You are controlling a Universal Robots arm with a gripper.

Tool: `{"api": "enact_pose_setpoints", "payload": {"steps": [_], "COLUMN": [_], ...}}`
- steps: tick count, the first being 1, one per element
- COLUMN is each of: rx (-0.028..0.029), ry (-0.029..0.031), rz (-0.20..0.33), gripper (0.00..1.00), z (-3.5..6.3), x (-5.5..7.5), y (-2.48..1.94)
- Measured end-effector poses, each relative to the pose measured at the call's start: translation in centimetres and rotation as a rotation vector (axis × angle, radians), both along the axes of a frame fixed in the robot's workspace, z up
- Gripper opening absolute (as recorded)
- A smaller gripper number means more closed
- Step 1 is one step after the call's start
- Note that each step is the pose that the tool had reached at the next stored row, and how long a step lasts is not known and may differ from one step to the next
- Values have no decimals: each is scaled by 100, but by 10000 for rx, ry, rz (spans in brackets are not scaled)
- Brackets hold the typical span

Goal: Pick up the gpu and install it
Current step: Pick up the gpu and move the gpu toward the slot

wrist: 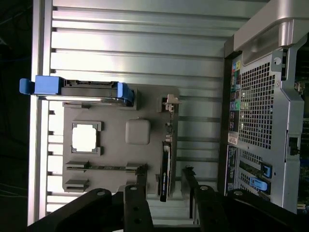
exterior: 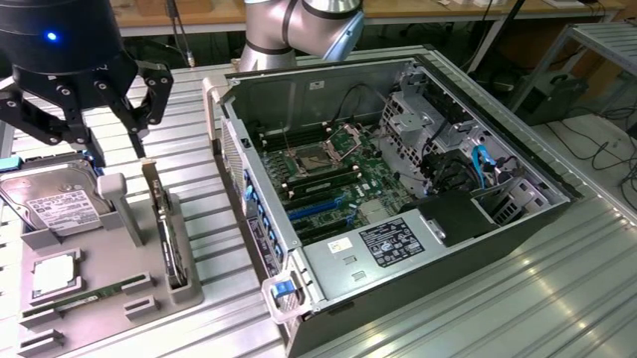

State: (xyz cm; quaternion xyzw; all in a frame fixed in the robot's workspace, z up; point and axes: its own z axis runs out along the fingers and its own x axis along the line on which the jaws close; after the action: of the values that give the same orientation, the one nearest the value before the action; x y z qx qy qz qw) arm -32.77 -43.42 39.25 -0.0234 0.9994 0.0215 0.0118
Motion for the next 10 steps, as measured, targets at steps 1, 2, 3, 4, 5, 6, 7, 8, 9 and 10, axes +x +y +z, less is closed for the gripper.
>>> {"api": "enact_pose_setpoints", "payload": {"steps": [1,2,3,4,5,6,7,8,9,10], "rx": [0,0,0,2,-6,-22,-37,-51,-53,-53], "ry": [0,1,0,-2,-1,1,0,0,0,-1], "rz": [0,0,-1,0,1,29,72,114,120,120], "gripper": [48,48,54,54,60,60,60,60,60,60], "z": [0,0,-4,-13,-30,-47,-62,-85,-101,-113], "x": [0,0,0,0,0,0,1,1,0,0], "y": [0,0,0,0,1,1,1,1,-2,-5]}}
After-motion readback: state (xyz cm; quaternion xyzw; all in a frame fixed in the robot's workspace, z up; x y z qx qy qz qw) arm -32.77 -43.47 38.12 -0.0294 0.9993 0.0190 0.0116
